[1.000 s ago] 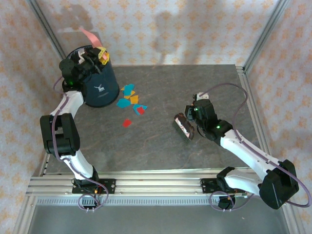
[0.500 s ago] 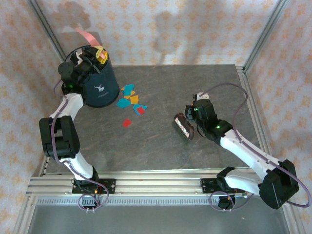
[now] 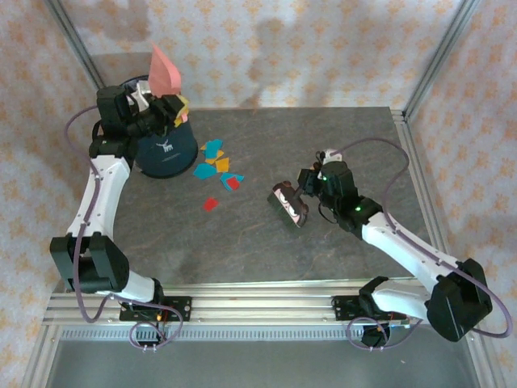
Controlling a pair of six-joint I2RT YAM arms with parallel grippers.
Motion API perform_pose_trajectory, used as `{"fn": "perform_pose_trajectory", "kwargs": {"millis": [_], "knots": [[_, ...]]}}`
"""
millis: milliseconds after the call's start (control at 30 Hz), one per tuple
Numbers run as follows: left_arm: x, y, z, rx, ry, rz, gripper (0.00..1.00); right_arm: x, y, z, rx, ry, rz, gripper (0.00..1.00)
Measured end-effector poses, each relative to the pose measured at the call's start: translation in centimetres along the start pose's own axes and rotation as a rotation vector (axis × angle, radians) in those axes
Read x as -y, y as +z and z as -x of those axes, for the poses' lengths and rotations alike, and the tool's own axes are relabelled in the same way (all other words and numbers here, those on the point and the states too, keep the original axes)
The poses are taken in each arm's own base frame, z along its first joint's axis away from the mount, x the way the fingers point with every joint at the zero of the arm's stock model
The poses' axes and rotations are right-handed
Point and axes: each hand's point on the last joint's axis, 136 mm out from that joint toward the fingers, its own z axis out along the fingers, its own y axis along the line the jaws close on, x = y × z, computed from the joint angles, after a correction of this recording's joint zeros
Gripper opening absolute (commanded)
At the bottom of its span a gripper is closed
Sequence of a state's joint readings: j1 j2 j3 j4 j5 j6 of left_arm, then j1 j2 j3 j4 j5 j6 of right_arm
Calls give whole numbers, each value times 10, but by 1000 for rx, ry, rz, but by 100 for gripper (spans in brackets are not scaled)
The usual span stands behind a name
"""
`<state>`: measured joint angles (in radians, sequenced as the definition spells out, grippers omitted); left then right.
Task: Sweep away the paper scraps from the table
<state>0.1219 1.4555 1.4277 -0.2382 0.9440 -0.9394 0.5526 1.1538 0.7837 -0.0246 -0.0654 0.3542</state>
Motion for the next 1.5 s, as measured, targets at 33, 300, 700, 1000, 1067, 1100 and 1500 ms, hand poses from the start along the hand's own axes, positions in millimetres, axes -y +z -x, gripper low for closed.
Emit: {"fn": "perform_pose_trajectory", "kwargs": {"millis": [33,300,700,1000,1067,1100,1500], "knots": [[-7,-2,-6,-16,33,45,0,-1,3,-1,-4,15,7,0],[-76,-28,-57,-195,234,377,0,-26,45,1,-53,146,72,0],[-123,-74,-107,-337,418,589,0,-64,110,36,-12,415,155,0],[-147,-79,-121,-362,428,663,0,-72,173,42,6,621,126,0],[-148,-80,-121,-353,435,664,0,-75,187,44,12,657,119,0],[-148,-80,-120,-343,441,662,0,-77,195,45,16,676,118,0],[-143,-81,-117,-307,475,667,0,-74,262,25,-15,817,45,0]]}}
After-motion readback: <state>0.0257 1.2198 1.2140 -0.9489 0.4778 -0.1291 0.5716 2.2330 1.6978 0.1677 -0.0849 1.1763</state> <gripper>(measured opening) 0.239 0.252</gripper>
